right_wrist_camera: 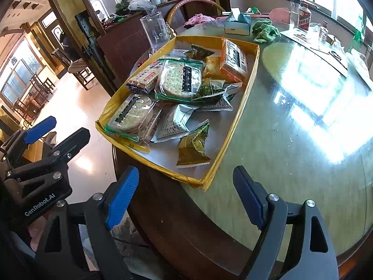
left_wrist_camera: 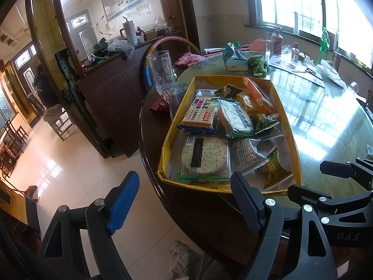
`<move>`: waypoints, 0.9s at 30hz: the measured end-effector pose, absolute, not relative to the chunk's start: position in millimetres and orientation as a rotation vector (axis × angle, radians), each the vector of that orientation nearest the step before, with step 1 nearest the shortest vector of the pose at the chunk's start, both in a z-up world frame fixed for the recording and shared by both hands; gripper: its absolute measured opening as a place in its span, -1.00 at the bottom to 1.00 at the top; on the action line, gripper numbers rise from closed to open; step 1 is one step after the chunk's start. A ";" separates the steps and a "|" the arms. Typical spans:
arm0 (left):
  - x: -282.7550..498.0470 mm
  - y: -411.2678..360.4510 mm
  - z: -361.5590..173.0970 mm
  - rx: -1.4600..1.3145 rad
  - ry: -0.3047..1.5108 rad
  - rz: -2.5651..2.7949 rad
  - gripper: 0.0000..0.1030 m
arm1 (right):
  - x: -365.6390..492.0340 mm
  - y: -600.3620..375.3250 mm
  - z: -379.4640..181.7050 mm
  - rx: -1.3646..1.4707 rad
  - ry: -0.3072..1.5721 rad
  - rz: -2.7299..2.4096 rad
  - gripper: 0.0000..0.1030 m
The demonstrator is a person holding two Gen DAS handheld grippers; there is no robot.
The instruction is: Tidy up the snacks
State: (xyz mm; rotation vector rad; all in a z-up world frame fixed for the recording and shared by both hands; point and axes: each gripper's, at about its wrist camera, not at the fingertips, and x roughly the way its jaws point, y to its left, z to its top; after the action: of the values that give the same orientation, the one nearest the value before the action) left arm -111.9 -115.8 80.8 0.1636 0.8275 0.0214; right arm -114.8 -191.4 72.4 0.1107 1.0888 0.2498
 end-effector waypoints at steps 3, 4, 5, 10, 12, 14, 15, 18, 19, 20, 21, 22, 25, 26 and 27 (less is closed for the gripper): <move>-111.8 -115.6 80.4 0.163 0.826 0.021 0.57 | -114.7 -191.0 72.2 0.111 1.089 0.250 0.62; -111.9 -115.4 80.2 0.163 0.827 0.022 0.57 | -114.8 -190.8 72.1 0.110 1.089 0.251 0.62; -111.4 -115.4 80.2 0.165 0.828 0.022 0.57 | -114.7 -190.7 72.1 0.109 1.089 0.251 0.62; -111.3 -115.0 80.1 0.163 0.829 0.024 0.57 | -115.3 -189.4 71.6 0.107 1.090 0.252 0.62; -111.2 -114.8 80.0 0.162 0.830 0.022 0.57 | -115.2 -188.8 71.5 0.106 1.091 0.251 0.62; -111.2 -114.9 80.0 0.161 0.829 0.022 0.57 | -115.1 -188.6 71.7 0.104 1.092 0.251 0.62; -111.2 -114.8 79.9 0.160 0.830 0.020 0.57 | -115.0 -188.7 71.7 0.104 1.091 0.250 0.62; -111.3 -115.4 80.2 0.157 0.830 0.014 0.57 | -115.1 -188.3 72.5 0.102 1.090 0.248 0.62; -111.3 -116.0 80.4 0.157 0.830 0.011 0.57 | -114.4 -188.4 72.7 0.101 1.091 0.246 0.62; -111.5 -116.9 81.2 0.157 0.829 0.008 0.57 | -114.3 -188.4 73.0 0.101 1.091 0.244 0.62; -111.1 -117.1 81.3 0.156 0.828 0.007 0.57 | -114.2 -188.8 73.5 0.101 1.090 0.241 0.62; -110.8 -117.3 81.3 0.154 0.830 0.005 0.57 | -114.0 -188.9 74.0 0.099 1.089 0.239 0.62; -109.7 -117.6 81.7 0.145 0.836 -0.012 0.57 | -112.8 -189.3 75.4 0.095 1.088 0.231 0.62; -109.8 -117.9 82.1 0.144 0.837 -0.018 0.57 | -112.5 -189.3 75.6 0.094 1.088 0.229 0.62; -109.6 -118.1 82.0 0.144 0.839 -0.025 0.57 | -112.3 -189.3 75.6 0.092 1.087 0.227 0.62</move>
State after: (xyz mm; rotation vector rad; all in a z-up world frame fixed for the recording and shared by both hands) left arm -109.6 -118.1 82.0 0.1437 0.8392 -0.0253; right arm -112.3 -189.3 75.6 0.0916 1.0875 0.2269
